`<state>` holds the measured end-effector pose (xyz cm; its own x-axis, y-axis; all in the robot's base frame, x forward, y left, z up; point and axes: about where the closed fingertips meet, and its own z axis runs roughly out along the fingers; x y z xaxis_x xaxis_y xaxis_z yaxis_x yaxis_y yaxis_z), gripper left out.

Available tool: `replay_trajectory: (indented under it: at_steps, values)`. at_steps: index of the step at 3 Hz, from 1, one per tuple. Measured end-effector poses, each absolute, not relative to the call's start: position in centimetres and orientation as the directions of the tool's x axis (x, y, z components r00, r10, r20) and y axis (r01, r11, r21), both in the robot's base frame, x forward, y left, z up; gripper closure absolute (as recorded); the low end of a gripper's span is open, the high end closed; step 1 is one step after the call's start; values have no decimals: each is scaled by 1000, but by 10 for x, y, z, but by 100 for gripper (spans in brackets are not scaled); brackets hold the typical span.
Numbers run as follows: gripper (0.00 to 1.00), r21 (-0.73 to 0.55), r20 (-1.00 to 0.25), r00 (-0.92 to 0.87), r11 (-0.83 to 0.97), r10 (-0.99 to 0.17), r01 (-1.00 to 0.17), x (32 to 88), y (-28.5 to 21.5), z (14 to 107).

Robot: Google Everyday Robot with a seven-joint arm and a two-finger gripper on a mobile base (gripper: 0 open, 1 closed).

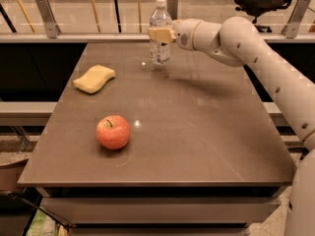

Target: Pick blue plastic bottle

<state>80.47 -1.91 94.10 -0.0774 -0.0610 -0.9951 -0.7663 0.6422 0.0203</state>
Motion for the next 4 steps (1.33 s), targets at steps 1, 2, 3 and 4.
replay_trajectory:
  at_steps: [1, 2, 3, 4]
  values:
    - [100, 20, -996, -74, 647, -56, -762, 799, -25, 962]
    - [100, -22, -996, -40, 660, -78, -751, 796, -29, 988]
    - [100, -91, -993, 14, 681, -117, -726, 790, -32, 1036]
    - [100, -91, -993, 14, 681, -117, -726, 790, -32, 1036]
